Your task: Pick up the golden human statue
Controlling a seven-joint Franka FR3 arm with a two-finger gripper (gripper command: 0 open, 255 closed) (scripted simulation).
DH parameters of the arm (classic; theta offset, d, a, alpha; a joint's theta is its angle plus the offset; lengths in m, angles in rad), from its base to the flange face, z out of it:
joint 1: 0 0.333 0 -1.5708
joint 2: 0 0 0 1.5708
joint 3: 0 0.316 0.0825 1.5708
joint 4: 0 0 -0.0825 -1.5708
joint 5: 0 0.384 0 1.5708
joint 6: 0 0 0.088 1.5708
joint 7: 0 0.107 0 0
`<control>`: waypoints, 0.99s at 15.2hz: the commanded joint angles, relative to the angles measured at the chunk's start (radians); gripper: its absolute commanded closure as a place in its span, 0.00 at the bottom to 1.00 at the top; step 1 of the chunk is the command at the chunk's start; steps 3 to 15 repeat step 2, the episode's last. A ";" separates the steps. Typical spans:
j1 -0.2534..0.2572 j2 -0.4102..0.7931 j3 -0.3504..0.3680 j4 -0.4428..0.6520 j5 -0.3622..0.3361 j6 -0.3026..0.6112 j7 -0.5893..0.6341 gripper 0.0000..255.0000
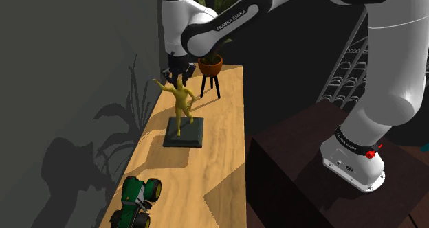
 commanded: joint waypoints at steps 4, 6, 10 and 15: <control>-0.002 -0.009 0.004 0.005 0.006 -0.011 -0.004 1.00; -0.002 -0.009 0.004 0.005 0.006 -0.011 -0.004 1.00; -0.002 -0.009 0.004 0.005 0.006 -0.011 -0.004 1.00; -0.002 -0.009 0.004 0.005 0.006 -0.011 -0.004 1.00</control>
